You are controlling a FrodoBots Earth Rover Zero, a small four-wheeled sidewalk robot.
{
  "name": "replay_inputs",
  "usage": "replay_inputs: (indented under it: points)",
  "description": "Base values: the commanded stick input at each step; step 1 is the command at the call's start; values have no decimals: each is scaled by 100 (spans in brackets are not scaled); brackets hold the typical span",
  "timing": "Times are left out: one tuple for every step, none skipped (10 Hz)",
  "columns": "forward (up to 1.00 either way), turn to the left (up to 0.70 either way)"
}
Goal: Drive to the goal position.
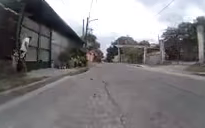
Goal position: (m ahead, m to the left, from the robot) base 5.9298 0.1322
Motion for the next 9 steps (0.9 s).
replay_inputs:
  points:
    - [100, -17]
    - [100, -35]
    - [100, -35]
    - [100, -35]
    - [100, -35]
    - [100, -35]
    - [100, -17]
    - [100, 1]
    - [100, -15]
